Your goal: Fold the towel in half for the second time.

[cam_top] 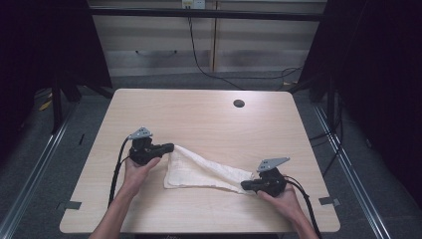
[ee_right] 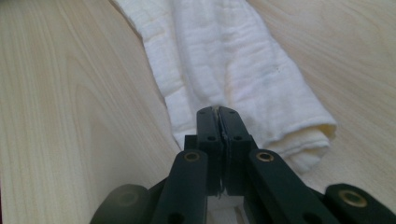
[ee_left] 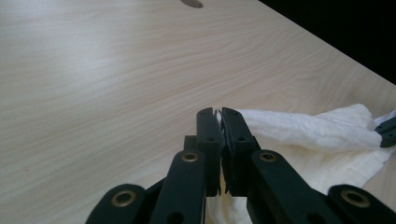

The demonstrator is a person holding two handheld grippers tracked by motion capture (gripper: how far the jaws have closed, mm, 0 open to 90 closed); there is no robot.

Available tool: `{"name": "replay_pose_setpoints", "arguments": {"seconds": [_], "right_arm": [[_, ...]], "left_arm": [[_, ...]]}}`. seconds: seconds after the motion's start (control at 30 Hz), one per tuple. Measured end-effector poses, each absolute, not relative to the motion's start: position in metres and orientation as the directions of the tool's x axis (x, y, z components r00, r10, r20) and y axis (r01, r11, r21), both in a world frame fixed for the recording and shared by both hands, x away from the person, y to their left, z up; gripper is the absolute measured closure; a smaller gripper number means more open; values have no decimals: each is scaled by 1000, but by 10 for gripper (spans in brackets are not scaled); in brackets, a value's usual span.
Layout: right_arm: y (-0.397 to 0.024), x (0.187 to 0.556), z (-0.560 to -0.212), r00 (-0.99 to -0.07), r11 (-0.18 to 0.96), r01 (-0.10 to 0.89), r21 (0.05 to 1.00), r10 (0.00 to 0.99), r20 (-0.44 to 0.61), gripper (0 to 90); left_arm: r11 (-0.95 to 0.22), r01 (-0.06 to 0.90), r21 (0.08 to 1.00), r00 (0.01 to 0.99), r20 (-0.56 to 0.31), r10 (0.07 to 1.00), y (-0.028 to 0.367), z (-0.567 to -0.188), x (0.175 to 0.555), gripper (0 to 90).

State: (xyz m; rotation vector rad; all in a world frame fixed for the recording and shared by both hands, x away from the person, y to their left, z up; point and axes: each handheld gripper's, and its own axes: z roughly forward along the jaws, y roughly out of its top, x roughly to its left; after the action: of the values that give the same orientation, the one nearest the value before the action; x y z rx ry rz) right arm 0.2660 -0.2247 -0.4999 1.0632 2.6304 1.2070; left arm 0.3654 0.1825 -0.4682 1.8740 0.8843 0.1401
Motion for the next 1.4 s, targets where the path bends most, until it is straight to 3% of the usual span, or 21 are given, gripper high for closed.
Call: {"name": "replay_pose_setpoints", "arguments": {"seconds": [0.77, 1.1, 1.4], "right_arm": [[-222, 264, -499, -746, 454, 575, 680, 632, 210, 889], [-221, 262, -499, -739, 450, 576, 682, 643, 200, 889], [-221, 262, -500, -737, 439, 578, 688, 644, 207, 889]], "left_arm": [[-313, 404, 860, 821, -189, 539, 187, -456, 312, 869], [-439, 374, 817, 873, -150, 464, 185, -468, 283, 868], [-510, 398, 763, 885, -171, 434, 189, -486, 271, 868]]}}
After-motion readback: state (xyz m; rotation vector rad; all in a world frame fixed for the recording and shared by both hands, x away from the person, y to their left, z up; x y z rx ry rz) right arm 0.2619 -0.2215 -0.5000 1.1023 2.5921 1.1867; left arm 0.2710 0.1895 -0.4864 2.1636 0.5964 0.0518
